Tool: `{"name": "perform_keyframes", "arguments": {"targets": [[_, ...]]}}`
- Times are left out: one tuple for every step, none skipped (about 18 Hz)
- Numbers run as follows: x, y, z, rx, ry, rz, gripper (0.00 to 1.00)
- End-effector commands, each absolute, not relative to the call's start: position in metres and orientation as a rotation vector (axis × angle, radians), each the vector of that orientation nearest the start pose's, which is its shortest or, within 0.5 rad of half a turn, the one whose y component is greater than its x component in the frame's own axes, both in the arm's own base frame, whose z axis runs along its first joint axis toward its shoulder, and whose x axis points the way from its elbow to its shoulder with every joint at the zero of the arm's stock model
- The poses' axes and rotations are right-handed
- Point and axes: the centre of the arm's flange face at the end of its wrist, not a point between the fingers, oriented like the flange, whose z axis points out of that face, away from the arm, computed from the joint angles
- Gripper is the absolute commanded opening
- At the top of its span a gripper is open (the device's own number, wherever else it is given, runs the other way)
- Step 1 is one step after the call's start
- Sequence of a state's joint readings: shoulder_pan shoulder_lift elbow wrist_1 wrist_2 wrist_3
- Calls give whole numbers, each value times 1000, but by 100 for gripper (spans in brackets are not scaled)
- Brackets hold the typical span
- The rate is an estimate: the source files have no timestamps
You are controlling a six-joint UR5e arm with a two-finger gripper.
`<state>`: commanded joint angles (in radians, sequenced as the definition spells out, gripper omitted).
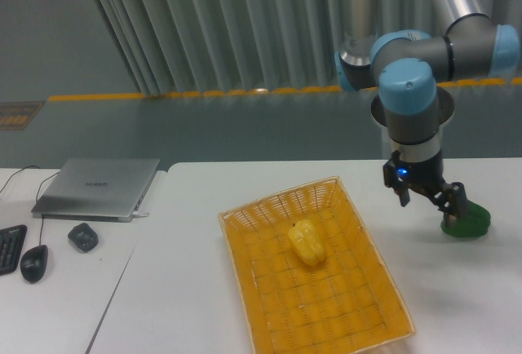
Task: Place the yellow pepper on the table
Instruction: 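Raise the open gripper away from the green pepper toward the basket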
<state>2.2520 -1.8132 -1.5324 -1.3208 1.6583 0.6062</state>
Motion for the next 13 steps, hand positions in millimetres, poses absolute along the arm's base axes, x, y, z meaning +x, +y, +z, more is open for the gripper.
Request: {"name": "perform_keyframes", "arguments": {"targets": [[-270,538,403,-3142,-155,152,100],[-266,539,405,-3132,-190,147,100],[-260,541,405,-3121,-233,134,100],[-252,543,402,-3120,-266,124,100],[-245,546,401,-3110,-297,129,100],[-240,549,402,-3089,-331,138,100],[-236,551,401,-3067,-375,151,100],[-227,554,395,-3059,-415,149,100],[-216,556,391,-3060,-443,144,100],[-206,558,387,-3066,-468,140,100],[-195,560,382,-3072,-492,134,100],[-184,563,379,-3069,-523,130,100],[-176,566,379,-3056,-583,123,100]]}}
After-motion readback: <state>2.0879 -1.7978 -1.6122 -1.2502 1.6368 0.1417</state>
